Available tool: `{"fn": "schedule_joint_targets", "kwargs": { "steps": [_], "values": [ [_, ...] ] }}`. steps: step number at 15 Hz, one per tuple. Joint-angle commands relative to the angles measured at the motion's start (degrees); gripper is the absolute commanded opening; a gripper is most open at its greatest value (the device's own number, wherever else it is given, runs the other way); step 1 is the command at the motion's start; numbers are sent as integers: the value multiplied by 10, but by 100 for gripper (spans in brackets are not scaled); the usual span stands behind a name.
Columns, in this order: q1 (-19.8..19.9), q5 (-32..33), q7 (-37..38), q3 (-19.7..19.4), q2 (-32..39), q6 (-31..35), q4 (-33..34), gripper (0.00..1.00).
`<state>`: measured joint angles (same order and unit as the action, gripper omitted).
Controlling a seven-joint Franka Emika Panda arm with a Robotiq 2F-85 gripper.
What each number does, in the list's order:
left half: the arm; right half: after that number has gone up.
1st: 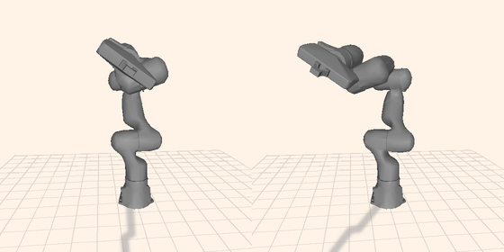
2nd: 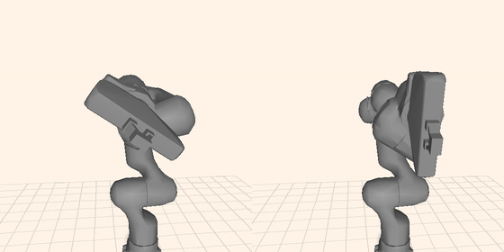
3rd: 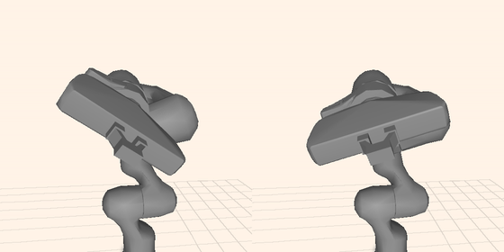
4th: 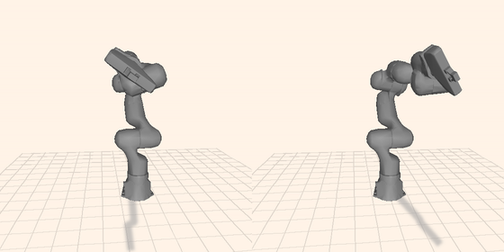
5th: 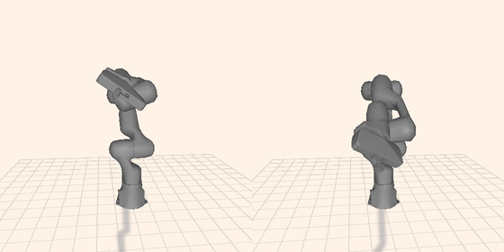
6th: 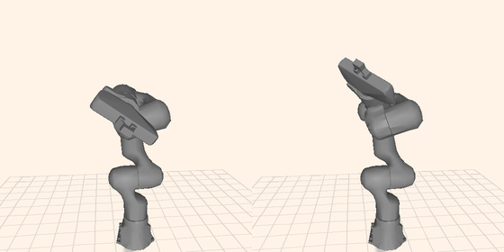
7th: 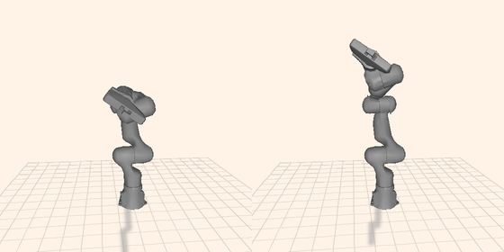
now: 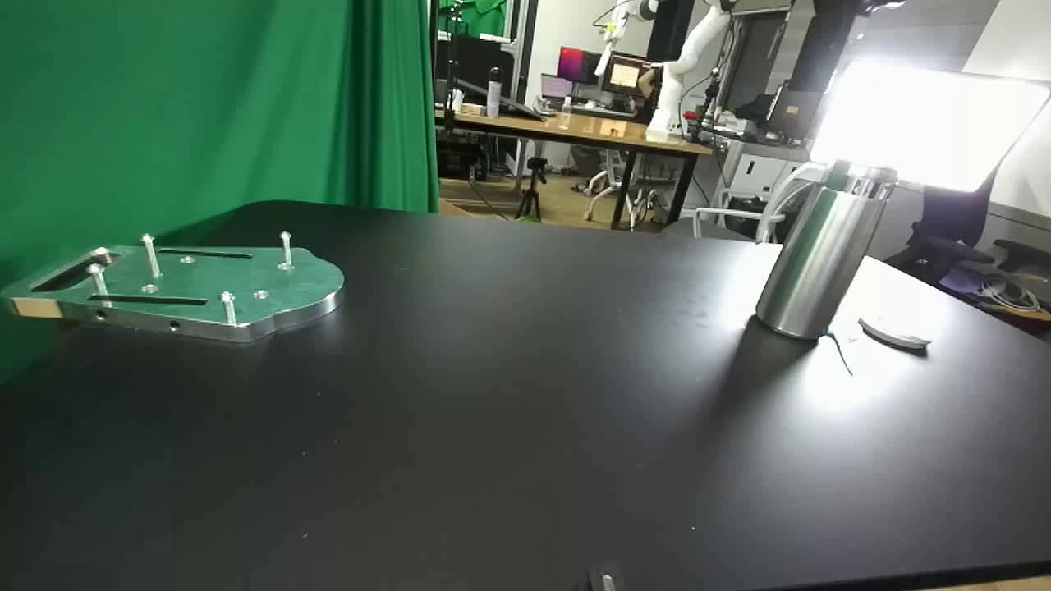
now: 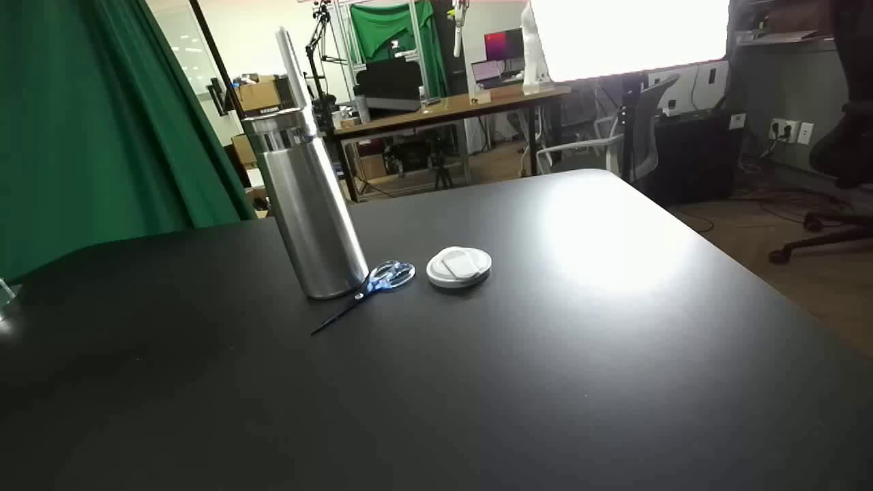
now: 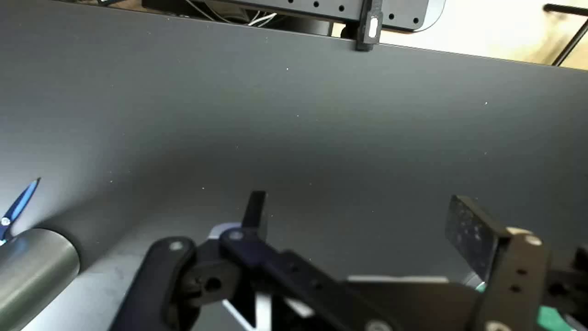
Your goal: Stir the contents in the flusk.
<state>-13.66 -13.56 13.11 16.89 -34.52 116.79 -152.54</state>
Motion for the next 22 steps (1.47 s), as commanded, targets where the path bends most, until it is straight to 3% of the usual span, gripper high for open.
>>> {"fn": "schedule_joint_targets", "kwargs": {
  "steps": [1,12,16,22],
  "values": [
    [-5,3,3,-5,1,0,1,100],
    [-2,13,-7,-7,2,-5,5,100],
    [39,77,-14,-32,2,-23,37,100],
    [127,185,-78,-111,31,-12,105,100]
  ]
}}
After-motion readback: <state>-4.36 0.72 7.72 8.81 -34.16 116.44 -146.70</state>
